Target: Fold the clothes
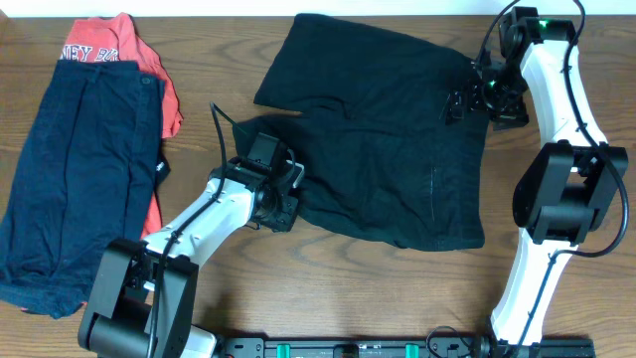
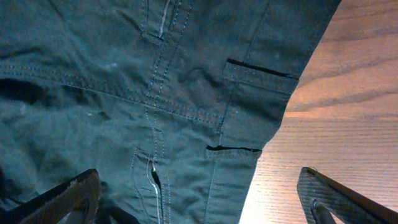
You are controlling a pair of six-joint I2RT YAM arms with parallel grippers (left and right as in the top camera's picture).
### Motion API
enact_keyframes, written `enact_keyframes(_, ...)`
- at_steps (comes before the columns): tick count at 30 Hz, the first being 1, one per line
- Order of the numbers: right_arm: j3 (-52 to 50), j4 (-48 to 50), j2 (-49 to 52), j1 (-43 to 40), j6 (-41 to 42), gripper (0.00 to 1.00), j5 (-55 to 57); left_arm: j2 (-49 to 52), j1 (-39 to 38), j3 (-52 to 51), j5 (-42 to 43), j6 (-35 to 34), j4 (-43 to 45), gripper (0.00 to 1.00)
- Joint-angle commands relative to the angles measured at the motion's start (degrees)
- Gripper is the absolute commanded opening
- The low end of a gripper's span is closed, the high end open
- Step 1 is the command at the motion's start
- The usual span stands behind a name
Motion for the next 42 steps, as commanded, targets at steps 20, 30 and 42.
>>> enact_keyframes(20,0.8,-5.2,-1.4,1.0,-0.5,0.92,-2.4,-1.1,0.1,4.0,-40.4,-5.7,-7.5,0.60)
enact_keyframes(30,0.8,-11.1,-9.8,8.6,3.1,0.89,2.1,-1.1,0.1,4.0,-40.3,-7.3,-7.6,0.71)
enact_keyframes(42,-10.4,-13.5,-20.5,22.1,18.6,0.89,7.7,-1.1,0.1,3.8,-28.8,-16.8,-7.6,0.75)
